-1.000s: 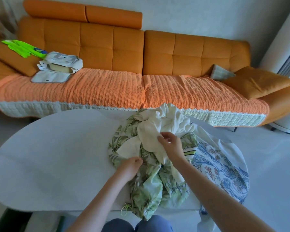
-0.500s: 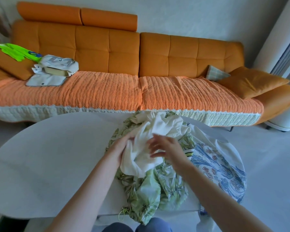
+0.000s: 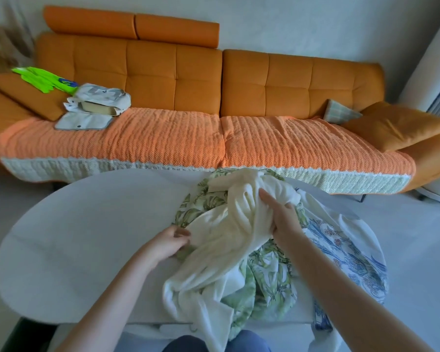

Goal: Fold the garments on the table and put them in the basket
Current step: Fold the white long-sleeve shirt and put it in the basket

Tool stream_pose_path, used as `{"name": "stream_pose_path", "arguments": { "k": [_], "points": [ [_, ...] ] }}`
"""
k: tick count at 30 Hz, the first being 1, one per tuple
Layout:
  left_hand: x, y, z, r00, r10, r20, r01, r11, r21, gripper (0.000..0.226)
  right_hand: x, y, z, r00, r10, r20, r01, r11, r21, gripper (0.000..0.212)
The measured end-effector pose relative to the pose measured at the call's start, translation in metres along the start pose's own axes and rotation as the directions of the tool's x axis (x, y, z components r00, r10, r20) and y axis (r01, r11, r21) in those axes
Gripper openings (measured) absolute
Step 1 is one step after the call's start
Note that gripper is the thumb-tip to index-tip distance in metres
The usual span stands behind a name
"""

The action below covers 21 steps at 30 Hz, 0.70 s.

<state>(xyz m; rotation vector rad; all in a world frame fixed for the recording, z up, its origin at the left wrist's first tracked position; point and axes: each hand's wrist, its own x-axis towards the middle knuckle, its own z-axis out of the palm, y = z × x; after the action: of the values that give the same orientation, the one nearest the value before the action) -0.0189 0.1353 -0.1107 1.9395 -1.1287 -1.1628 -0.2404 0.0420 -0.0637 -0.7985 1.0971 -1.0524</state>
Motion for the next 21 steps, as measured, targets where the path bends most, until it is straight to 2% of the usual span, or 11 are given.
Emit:
{"name": "stream_pose_path", "arguments": {
  "k": [1, 3, 6, 7, 8, 10, 13, 15, 18, 20, 21],
  "points": [
    [0.003, -0.005, 0.000, 0.997, 0.035, -0.069, -0.036, 0.999, -0.011, 0.015, -0.001, -0.001, 0.002, 0.998, -0.029, 0.053, 0.029, 1.000, -0.004, 0.038],
    [-0.001, 0.007, 0.003, 0.995, 0.103, -0.014, -0.104, 0.979, -0.177, 0.029, -0.006, -0.002, 0.010, 0.978, -0.074, 0.193, 0.085, 0.995, -0.047, 0.028],
    [-0.009, 0.040, 0.011, 0.971, 0.129, 0.203, -0.008, 0.861, -0.509, 0.048, -0.010, 0.003, 0.025, 0.934, -0.065, 0.352, 0.165, 0.950, -0.264, 0.032],
    [-0.007, 0.045, 0.014, 0.966, 0.127, 0.225, 0.025, 0.822, -0.569, 0.051, -0.012, 0.003, 0.030, 0.924, -0.051, 0.379, 0.183, 0.929, -0.323, 0.034],
    [-0.002, 0.045, 0.016, 0.978, 0.104, 0.182, 0.030, 0.790, -0.613, 0.056, -0.011, 0.003, 0.032, 0.917, -0.053, 0.395, 0.202, 0.916, -0.346, 0.036],
    [0.011, 0.034, 0.015, 1.000, -0.013, -0.028, -0.010, 0.733, -0.680, 0.064, -0.009, -0.001, 0.032, 0.923, -0.112, 0.368, 0.230, 0.928, -0.293, 0.037],
    [0.026, 0.010, -0.003, 0.955, -0.169, -0.243, -0.067, 0.676, -0.734, 0.043, -0.003, -0.009, 0.020, 0.945, -0.260, 0.199, 0.302, 0.927, -0.223, 0.028],
    [0.032, -0.001, -0.018, 0.941, -0.210, -0.267, -0.058, 0.675, -0.736, 0.034, 0.002, -0.009, 0.011, 0.946, -0.293, 0.137, 0.315, 0.931, -0.183, 0.023],
    [0.035, -0.006, -0.033, 0.941, -0.224, -0.255, -0.037, 0.677, -0.735, 0.020, 0.007, -0.003, 0.004, 0.953, -0.262, 0.152, 0.289, 0.935, -0.204, 0.022],
    [0.032, -0.007, -0.034, 0.953, -0.248, -0.173, 0.047, 0.685, -0.727, 0.017, 0.006, 0.001, 0.006, 0.959, -0.201, 0.200, 0.248, 0.937, -0.247, 0.023],
    [0.029, -0.007, -0.033, 0.961, -0.258, -0.101, 0.109, 0.689, -0.716, 0.023, 0.005, 0.003, 0.008, 0.960, -0.154, 0.233, 0.218, 0.934, -0.281, 0.025]
  ]
}}
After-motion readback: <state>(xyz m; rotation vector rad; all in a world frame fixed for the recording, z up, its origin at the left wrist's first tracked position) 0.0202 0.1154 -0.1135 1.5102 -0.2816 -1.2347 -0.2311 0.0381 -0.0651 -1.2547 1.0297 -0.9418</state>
